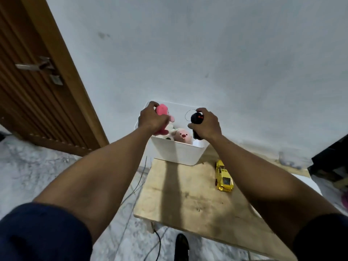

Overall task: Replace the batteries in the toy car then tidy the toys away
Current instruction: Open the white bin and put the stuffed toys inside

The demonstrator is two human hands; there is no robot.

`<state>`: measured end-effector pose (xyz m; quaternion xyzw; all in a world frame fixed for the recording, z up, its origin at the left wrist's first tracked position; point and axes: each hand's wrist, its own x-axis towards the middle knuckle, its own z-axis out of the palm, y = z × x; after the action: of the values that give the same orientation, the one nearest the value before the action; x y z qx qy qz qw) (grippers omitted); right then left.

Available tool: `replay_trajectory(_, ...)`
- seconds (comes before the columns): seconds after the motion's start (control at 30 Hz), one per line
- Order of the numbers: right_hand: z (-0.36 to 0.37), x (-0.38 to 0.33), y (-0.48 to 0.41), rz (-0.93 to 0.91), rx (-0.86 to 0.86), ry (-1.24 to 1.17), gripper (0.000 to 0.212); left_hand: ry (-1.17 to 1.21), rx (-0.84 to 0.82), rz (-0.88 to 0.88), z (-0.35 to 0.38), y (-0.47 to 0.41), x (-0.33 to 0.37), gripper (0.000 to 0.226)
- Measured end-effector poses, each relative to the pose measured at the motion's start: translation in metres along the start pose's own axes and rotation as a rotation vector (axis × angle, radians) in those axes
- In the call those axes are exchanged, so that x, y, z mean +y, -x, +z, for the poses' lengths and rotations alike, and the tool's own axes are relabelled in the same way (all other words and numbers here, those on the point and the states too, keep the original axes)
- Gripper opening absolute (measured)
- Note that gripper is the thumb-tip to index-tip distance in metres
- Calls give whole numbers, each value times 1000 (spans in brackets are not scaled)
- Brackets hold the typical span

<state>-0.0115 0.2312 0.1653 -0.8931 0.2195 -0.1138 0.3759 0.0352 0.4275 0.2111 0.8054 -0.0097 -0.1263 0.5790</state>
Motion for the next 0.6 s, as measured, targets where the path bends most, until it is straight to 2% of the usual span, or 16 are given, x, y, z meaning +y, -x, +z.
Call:
replay_trajectory(0.2,46,5,-66,83,-155,62,73,-31,3,-40,15,-63,-10,40)
replay_trajectory(0.27,58,9,-83,95,-196,99,73,-57,14,-67,26,-86,-20,45)
replay_trajectory(0.33,68,14,-101,112,-234,127,71,-154,12,-85,37,-108,-30,55)
replay_trajectory(0.47,84,26,-128,132,-286,133,78,-509,-55,-63,49,-143,-54,67)
replay_trajectory(0.6,90,37,-140,132,-314,231,84,-535,-98,-125,52,-162,-72,63)
